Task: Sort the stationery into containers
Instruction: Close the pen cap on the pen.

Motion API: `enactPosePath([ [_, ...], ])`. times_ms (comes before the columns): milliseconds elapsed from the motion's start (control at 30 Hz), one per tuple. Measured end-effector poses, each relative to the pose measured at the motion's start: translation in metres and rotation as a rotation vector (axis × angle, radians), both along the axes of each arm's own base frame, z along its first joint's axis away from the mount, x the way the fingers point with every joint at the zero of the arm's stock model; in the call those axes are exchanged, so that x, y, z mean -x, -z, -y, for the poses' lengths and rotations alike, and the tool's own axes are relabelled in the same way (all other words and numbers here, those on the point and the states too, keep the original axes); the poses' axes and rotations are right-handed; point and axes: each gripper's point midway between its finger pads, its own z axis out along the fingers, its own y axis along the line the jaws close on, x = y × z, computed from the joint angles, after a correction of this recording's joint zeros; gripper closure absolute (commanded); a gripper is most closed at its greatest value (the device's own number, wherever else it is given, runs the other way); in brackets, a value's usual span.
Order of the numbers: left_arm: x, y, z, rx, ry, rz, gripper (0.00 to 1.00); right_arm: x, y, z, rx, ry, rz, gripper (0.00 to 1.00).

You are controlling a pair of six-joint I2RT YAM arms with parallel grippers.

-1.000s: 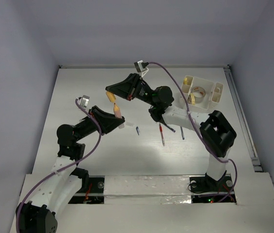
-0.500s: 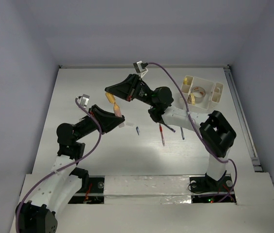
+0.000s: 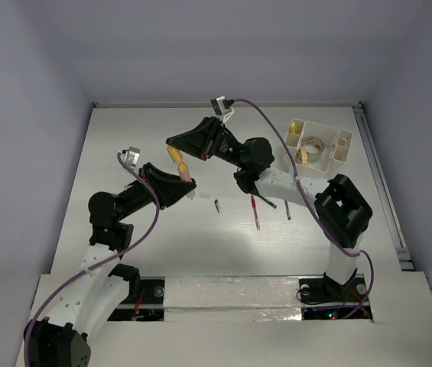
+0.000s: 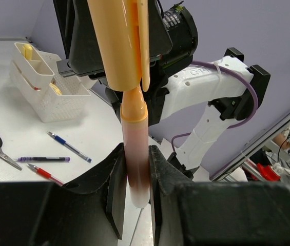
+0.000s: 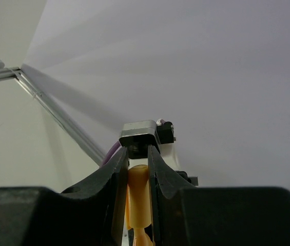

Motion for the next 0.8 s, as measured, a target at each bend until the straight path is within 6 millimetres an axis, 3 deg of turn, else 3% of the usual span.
enactPosePath([
  [333,-0.001,0.000,-0.001,-0.004,-0.010,-0.005,1.00,0.003,0.011,0.002,0.013,-0.005,-0.022,1.00],
  [800,0.004,-0.019,-0.001,0.056,-0.009,0.016,1.00,0.015,0.002,0.017,-0.010,0.001,-0.025,1.00],
])
